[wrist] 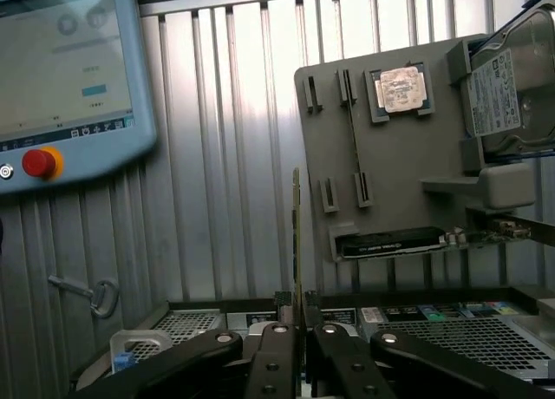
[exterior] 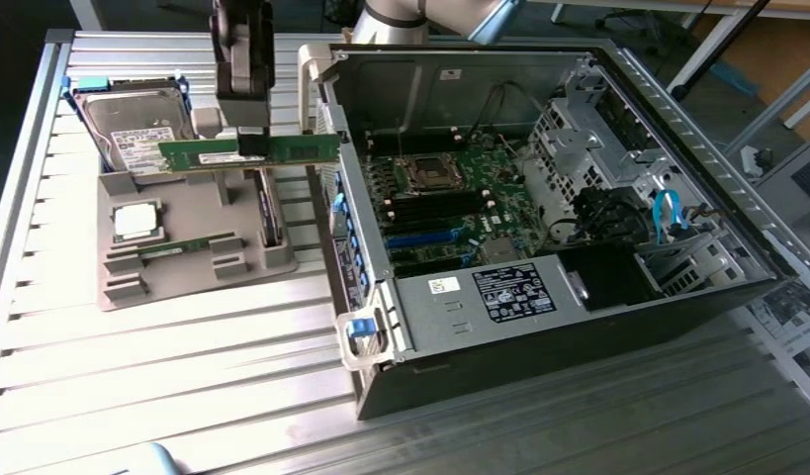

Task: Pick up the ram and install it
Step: 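Pick up the ram and move it above insertion slot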

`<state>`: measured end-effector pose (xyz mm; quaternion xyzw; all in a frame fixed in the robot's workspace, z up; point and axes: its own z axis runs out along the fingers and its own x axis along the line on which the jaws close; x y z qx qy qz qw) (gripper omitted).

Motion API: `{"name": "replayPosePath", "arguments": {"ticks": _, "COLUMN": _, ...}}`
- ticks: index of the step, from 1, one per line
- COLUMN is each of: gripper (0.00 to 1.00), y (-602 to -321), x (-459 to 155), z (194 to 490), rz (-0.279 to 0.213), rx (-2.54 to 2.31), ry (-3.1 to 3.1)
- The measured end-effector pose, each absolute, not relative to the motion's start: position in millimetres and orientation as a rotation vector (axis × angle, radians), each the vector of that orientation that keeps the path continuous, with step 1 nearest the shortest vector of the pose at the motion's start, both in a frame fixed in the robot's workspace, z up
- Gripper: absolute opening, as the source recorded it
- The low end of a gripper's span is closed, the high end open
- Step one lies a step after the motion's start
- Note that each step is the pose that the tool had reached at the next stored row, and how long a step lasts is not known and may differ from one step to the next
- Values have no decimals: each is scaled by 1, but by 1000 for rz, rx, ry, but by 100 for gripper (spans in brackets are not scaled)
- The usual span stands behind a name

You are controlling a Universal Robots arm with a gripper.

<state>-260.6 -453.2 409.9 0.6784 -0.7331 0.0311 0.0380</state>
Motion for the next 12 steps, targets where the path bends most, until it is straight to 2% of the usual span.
{"name": "replayPosePath", "arguments": {"ticks": 12, "gripper": 14, "y": -453, "x": -249, "z": 410, "rz": 98, "rx": 2080, "ry": -2248}}
